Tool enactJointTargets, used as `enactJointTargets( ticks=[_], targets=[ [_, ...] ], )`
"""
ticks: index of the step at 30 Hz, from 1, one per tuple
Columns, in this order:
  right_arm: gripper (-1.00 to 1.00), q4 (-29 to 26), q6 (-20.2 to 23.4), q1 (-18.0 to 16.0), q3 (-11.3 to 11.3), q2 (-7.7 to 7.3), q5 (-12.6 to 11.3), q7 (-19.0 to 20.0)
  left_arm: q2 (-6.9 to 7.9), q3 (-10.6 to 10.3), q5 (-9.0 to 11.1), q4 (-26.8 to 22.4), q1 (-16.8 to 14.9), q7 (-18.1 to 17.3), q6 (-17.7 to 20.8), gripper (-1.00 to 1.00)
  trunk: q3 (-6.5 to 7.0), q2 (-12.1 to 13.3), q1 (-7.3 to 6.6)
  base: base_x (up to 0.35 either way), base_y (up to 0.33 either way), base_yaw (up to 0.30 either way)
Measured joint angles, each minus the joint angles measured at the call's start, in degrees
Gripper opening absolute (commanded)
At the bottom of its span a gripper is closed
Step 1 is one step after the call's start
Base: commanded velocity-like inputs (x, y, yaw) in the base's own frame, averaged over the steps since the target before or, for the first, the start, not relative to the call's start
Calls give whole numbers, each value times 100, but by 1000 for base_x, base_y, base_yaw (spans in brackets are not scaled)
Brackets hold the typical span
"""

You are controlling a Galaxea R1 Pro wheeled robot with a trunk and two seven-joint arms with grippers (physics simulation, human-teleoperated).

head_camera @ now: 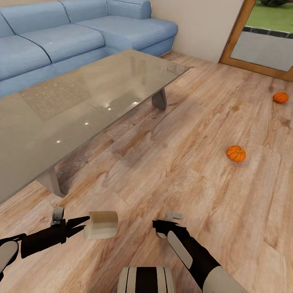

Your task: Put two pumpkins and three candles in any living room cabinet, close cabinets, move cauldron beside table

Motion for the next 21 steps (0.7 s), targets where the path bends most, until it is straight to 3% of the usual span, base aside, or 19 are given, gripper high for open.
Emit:
enactJointTargets(
  ticks=[21],
  targets=[
    [100,325,-52,-58,-12,1,-16,-43,-2,0,0,0,0,0,0,-100,0,0,0,0,0,0]
  ],
)
